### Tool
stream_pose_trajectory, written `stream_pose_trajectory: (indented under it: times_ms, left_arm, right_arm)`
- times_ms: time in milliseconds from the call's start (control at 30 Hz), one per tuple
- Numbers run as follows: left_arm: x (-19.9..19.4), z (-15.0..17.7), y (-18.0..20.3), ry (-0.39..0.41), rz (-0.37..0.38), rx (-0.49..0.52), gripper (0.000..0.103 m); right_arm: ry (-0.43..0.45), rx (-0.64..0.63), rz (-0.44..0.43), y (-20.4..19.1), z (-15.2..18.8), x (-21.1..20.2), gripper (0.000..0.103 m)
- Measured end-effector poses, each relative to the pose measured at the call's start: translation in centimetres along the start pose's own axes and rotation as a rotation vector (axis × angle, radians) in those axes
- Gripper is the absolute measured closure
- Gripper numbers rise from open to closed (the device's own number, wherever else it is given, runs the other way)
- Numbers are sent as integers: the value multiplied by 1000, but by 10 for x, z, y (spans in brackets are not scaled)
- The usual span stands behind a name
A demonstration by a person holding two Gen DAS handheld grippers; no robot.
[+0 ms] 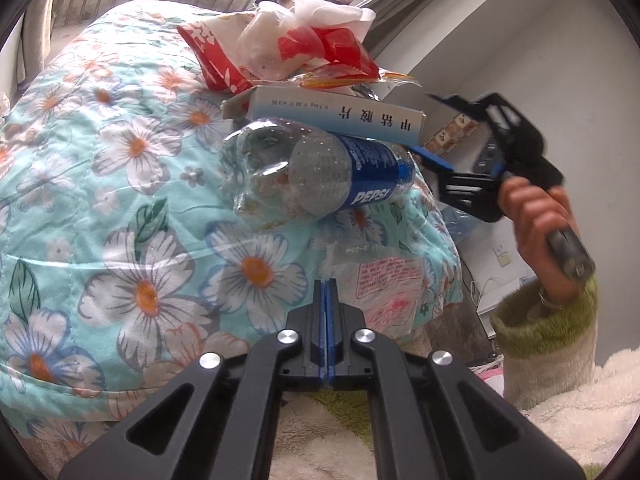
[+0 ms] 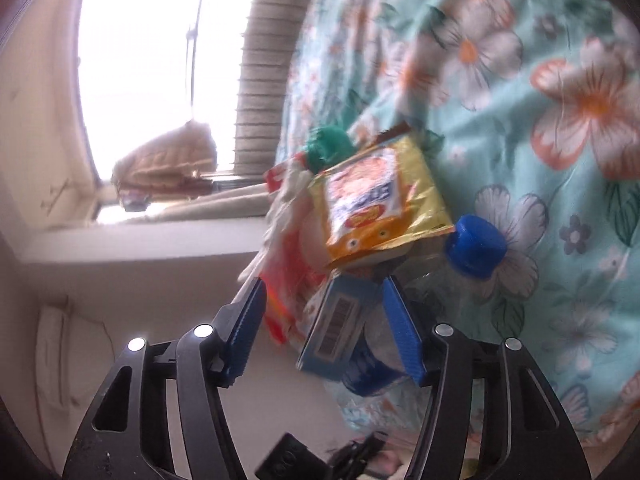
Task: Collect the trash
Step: 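Grasp the yellow snack bag with the right tool while the left tool holds the clear bag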
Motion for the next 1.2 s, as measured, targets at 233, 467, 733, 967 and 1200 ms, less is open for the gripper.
stream_pose_trajectory:
  times_ms: [233,467,733,967,1200]
  left_arm:
    - [9,-1,7,-10,20,9,103]
    - [18,-7,14,-10,16,22,103]
    - [21,-17,42,-9,29,112,103]
    - [50,-34,80,-51,72,197,103]
    - [102,-65,124,-95,104,298,103]
  right_arm:
    - [-20,171,-5,12,-18,7,58]
    - [-16,263,-8,32,-16,2,85]
    - [62,197,-114,30,-1,-43,96]
    - [174,154,-203,48,6,-112,101]
    - [338,185,-229,96,14,-180,101]
Point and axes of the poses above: each gripper's, at about its wrist camera, not at the fingertips, and x roughly the way its jaws point, y to its right, z to its underside, the point moved 2 cm from there along x, roughly the way its jaws point, and after that the axes turned 12 degrees about z, right-handed, at the moved point
